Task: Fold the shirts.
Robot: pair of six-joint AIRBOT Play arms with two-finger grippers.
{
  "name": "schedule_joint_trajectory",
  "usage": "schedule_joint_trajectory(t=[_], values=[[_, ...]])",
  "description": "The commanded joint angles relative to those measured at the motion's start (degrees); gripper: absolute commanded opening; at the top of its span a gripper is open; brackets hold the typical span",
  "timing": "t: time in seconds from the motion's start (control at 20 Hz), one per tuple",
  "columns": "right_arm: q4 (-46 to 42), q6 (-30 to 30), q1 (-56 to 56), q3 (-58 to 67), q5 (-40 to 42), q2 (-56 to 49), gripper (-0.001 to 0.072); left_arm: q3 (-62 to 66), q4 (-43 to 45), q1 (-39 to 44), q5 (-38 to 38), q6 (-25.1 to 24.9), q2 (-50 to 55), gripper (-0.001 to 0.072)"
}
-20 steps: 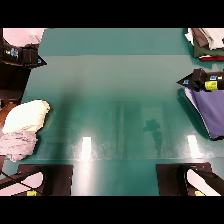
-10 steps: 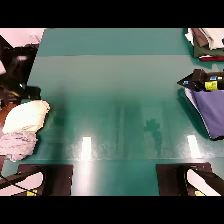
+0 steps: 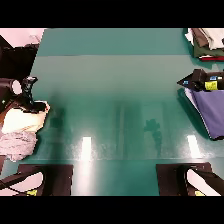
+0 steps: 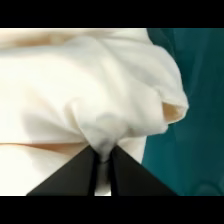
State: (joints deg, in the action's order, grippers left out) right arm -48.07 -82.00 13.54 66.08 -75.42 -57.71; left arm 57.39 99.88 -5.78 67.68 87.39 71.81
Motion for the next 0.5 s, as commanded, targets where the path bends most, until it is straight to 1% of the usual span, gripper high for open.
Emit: schedule_joint_trajectory(t=[0.0, 0.1, 0.15, 0.3, 0.45], values=[[0.7, 0.0, 0.0, 0.0, 1.6, 0.1, 0.002, 3.3, -2.1, 0.0, 1.2, -4.1, -3.6, 0.0024], [2.3, 0.0, 0.0, 0.0, 2.4, 0.1, 0.0019, 9.1, -7.0, 0.0, 1.1, -7.0, -9.2, 0.0024], [3.3, 0.0, 0.0, 0.0, 2.9, 0.1, 0.0019, 12.5, -10.8, 0.0, 1.4, -9.4, -12.1, 0.0024], [5.7, 0.0, 0.0, 0.0, 4.6, 0.2, 0.002, 23.1, -28.2, 0.0, 4.5, -17.5, -19.3, 0.0024], [8.1, 0.0, 0.0, 0.1, 5.1, 0.3, 0.0019, 32.1, -48.2, 0.0, 8.4, -21.0, -20.8, 0.0023]])
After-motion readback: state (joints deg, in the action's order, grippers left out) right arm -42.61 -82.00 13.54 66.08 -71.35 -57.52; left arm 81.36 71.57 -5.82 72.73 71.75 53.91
